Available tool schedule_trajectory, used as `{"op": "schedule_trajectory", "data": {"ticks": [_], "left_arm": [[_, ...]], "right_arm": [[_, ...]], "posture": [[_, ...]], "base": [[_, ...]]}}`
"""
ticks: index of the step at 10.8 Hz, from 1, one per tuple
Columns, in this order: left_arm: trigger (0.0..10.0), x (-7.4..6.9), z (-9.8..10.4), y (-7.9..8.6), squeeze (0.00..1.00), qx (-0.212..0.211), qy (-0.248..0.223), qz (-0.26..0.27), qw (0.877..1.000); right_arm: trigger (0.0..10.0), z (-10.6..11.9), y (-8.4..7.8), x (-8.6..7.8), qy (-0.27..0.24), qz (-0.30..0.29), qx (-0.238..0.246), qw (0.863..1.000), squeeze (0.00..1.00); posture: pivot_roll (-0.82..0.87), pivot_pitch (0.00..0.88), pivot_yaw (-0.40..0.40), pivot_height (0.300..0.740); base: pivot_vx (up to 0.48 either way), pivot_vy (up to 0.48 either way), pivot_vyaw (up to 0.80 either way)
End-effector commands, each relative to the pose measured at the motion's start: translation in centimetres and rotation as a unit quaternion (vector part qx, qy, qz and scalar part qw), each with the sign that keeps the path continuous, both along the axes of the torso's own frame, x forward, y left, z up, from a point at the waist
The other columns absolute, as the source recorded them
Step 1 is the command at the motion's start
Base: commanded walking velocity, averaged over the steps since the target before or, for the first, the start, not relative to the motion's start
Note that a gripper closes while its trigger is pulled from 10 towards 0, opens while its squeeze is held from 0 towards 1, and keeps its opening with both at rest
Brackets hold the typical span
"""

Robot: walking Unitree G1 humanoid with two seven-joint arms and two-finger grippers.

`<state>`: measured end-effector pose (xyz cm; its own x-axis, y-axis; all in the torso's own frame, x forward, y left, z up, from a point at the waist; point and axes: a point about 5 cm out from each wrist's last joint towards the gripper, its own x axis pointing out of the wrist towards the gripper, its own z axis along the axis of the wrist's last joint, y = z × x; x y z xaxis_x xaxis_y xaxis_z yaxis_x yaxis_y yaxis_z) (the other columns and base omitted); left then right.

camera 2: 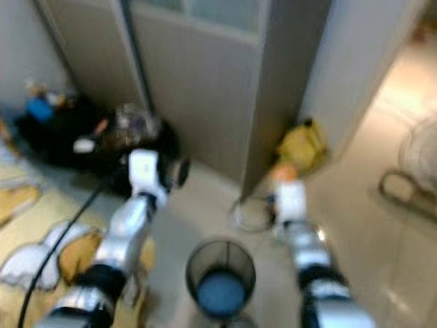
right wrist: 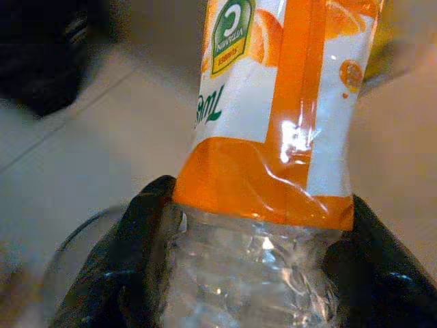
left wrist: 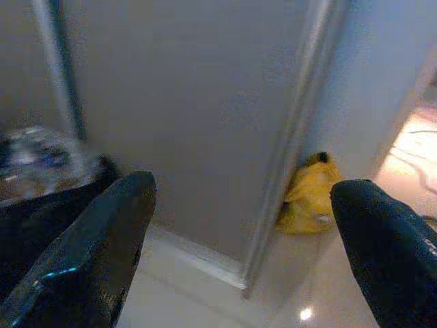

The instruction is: Clean up the room

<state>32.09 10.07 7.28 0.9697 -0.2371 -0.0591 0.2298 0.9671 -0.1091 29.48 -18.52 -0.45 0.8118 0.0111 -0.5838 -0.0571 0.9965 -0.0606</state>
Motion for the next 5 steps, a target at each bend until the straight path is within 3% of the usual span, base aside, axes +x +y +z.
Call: {"op": "schedule_trajectory", "data": {"ticks": [1,2,3,4,5], "left_arm": [[10.0,-0.1,0.2,0.4,0.00,0.000,-0.003,0.000,1.000],[10.0,-0.4,0.1,0.5,0.00,0.009,-0.001,-0.009,1.000],[10.0,-1.4,-0.4,-0.7,0.00,0.045,0.014,-0.101,0.994],[10.0,-3.0,-1.6,-1.5,0.00,0.106,0.061,-0.202,0.972],[10.0,-4.0,-1.4,-0.3,0.00,0.129,0.076,-0.223,0.963]], "right_arm": [[10.0,0.0,0.7,0.2,0.016,0.023,0.001,1.000,0.00],[10.0,-0.3,1.3,0.1,0.034,0.036,0.009,0.999,0.00],[10.0,-0.8,1.5,-0.3,0.061,0.024,0.025,0.998,0.00],[10.0,-1.3,1.5,-0.7,0.078,0.008,0.031,0.996,0.00],[10.0,-1.7,1.9,-1.1,0.086,0.010,0.032,0.996,0.00]], "posture": [[-0.19,0.017,0.055,0.740],[-0.18,0.025,0.054,0.740],[-0.14,0.056,0.054,0.740],[-0.10,0.082,0.061,0.740],[-0.05,0.130,0.083,0.740]], "base": [[0.000,0.000,0.00],[0.000,0.000,0.00],[0.000,0.000,0.00],[0.000,0.000,0.00],[0.000,0.000,0.00]]}}
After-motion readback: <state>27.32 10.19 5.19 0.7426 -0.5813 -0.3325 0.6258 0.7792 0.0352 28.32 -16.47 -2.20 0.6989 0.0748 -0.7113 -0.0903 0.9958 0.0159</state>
